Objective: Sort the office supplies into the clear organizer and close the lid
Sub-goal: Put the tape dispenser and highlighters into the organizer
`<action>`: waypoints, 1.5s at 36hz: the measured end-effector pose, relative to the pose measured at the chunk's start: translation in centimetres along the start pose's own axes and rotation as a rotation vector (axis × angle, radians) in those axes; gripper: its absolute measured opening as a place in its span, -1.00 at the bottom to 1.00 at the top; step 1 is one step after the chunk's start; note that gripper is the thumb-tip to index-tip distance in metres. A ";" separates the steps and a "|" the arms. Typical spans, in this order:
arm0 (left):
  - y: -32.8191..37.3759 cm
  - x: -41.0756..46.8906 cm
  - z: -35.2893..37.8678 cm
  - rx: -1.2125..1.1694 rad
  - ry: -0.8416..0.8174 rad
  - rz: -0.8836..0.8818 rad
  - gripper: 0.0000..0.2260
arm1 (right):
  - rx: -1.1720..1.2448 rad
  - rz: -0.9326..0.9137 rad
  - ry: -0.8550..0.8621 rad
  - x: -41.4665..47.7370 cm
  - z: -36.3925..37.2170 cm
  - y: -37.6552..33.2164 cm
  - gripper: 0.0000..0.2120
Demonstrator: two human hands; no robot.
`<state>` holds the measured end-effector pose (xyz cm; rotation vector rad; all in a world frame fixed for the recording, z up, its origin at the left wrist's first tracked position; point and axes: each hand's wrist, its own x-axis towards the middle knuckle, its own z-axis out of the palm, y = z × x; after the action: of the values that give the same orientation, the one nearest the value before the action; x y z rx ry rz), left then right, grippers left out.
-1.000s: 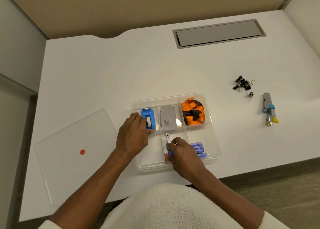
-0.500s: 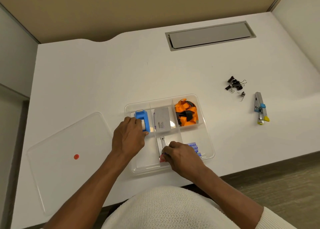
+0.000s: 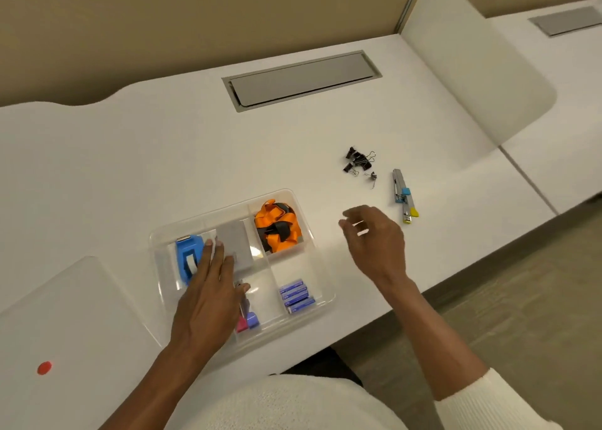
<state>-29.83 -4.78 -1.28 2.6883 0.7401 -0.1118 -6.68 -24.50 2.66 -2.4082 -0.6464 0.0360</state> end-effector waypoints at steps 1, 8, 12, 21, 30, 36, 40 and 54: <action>-0.1 -0.1 0.2 0.043 0.002 0.035 -0.38 | -0.050 0.069 0.071 1.2 -0.6 1.6 -0.83; -1.3 -0.3 1.1 0.155 0.033 0.071 -0.27 | -0.274 0.573 0.074 9.5 -3.1 11.0 -0.39; -1.5 0.2 0.9 0.100 0.078 0.083 -0.31 | -0.314 0.636 -0.040 12.0 -2.5 12.8 -0.32; -2.1 0.6 0.6 -0.173 0.145 -0.025 -0.70 | -0.322 0.576 -0.033 13.9 -0.1 12.4 -0.72; -2.0 0.5 0.7 -0.288 0.299 -0.026 -0.80 | 0.046 0.716 0.064 11.6 -1.7 9.9 -0.72; -1.9 0.4 0.0 -0.336 0.296 -0.051 -0.84 | 0.505 0.622 -0.138 6.2 -4.7 1.8 -0.75; -1.9 0.4 -0.2 -0.353 0.273 -0.075 -0.85 | 0.625 0.575 -0.402 2.0 -4.1 -4.5 -0.80; -2.0 0.4 -1.0 -0.439 0.238 -0.120 -0.87 | 0.075 0.170 -0.500 -7.2 6.6 -11.8 -0.61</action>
<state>-30.51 -2.62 -0.99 2.2589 0.8791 0.3111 -19.38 -16.00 3.47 -2.3836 -0.6391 0.7376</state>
